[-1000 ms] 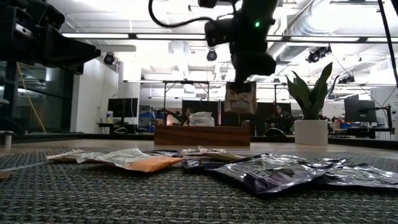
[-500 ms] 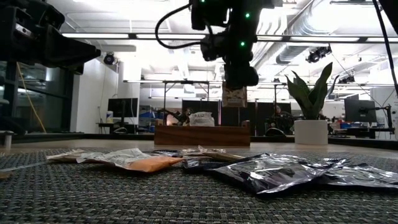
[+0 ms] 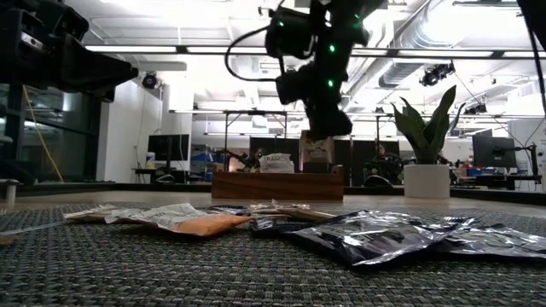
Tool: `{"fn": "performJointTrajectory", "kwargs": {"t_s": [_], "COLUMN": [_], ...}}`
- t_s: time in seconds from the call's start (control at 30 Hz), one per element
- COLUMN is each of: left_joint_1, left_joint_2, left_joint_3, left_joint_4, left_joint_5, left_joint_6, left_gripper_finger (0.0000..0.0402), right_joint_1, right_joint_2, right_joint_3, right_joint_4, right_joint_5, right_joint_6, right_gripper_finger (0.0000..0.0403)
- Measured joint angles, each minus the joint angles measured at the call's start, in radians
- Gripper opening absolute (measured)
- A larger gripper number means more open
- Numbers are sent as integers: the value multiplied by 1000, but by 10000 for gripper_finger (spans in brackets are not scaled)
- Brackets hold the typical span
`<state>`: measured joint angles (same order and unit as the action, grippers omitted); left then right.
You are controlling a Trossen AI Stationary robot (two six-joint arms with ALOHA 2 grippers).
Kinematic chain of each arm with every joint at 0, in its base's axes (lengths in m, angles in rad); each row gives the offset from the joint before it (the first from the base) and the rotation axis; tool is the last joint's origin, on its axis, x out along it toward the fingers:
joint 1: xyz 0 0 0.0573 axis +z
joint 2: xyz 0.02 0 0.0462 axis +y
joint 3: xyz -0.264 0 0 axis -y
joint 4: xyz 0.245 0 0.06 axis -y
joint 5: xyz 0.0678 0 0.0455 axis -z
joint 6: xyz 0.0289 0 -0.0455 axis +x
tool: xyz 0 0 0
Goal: Pick & Place Tea
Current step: Put the light brown tea bag into the right compartment of the wooden organizer
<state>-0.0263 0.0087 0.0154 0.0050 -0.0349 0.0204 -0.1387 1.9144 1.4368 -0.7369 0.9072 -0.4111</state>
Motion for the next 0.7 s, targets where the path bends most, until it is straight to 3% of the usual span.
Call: {"fn": "performJointTrajectory", "kwargs": {"t_s": [0.3, 0.5, 0.7], "left_joint_1": [0, 0, 0], "left_joint_2": [0, 0, 0], "left_joint_3": [0, 0, 0], "left_joint_4": [0, 0, 0], "left_joint_5": [0, 0, 0], "left_joint_6": [0, 0, 0], "left_gripper_finger": [82, 82, 82], "right_joint_1": [-13, -12, -26], "right_joint_2": [-62, -61, -61], "right_joint_3": [-265, -322, -323], "right_joint_4": [386, 520, 545], "right_joint_5": [31, 18, -33], "right_joint_6": [-171, -205, -227], "right_gripper_finger": [0, 0, 0]}}
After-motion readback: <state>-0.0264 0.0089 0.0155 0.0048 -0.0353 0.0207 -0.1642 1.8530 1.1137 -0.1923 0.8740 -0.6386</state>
